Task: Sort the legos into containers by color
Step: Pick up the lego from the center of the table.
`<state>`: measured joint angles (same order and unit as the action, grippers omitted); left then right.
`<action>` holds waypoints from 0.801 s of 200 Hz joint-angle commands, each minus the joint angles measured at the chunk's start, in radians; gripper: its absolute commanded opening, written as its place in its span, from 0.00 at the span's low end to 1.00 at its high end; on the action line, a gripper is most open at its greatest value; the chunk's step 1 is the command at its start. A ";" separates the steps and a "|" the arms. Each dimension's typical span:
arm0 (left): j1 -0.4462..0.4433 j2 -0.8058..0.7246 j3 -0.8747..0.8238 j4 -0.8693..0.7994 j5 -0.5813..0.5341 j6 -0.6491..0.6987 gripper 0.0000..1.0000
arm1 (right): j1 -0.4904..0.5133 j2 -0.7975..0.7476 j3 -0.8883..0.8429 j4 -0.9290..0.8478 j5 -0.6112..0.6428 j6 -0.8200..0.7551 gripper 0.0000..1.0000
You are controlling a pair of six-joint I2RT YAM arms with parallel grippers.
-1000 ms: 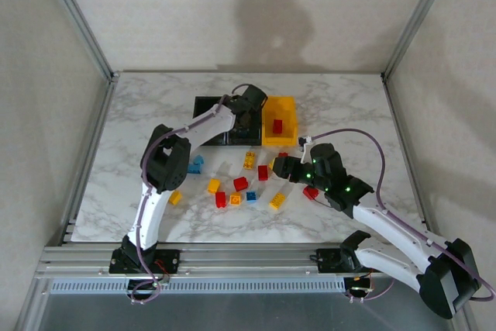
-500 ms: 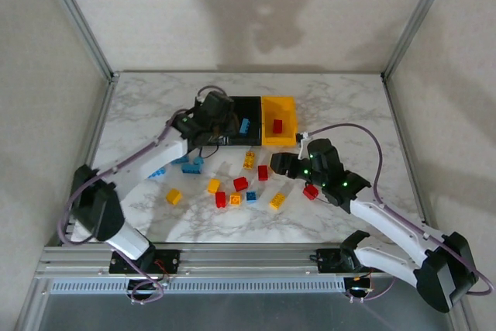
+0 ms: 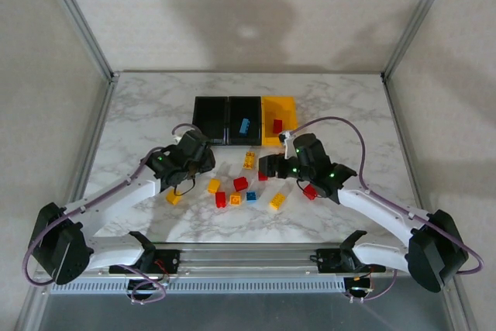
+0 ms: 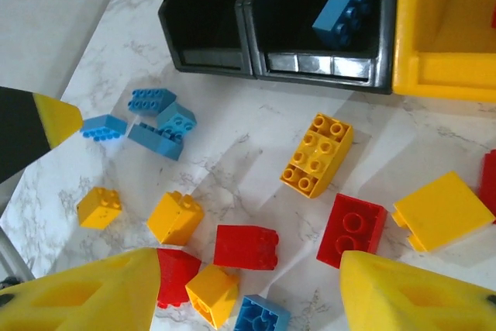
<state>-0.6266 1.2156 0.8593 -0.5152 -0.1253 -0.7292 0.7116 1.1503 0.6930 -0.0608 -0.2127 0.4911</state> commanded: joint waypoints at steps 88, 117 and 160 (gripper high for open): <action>-0.010 0.000 -0.091 0.013 0.148 0.066 0.53 | 0.069 -0.086 0.003 -0.096 -0.121 -0.026 0.65; -0.012 0.026 -0.091 0.019 0.159 0.083 0.54 | 0.059 -0.049 0.177 -0.289 -0.107 -0.033 0.68; -0.012 0.087 -0.072 0.014 0.167 0.117 0.56 | 0.049 0.030 0.340 -0.540 -0.042 -0.046 0.67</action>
<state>-0.6315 1.2705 0.7830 -0.4961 0.0196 -0.6556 0.7681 1.1439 0.9775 -0.4038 -0.2890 0.4610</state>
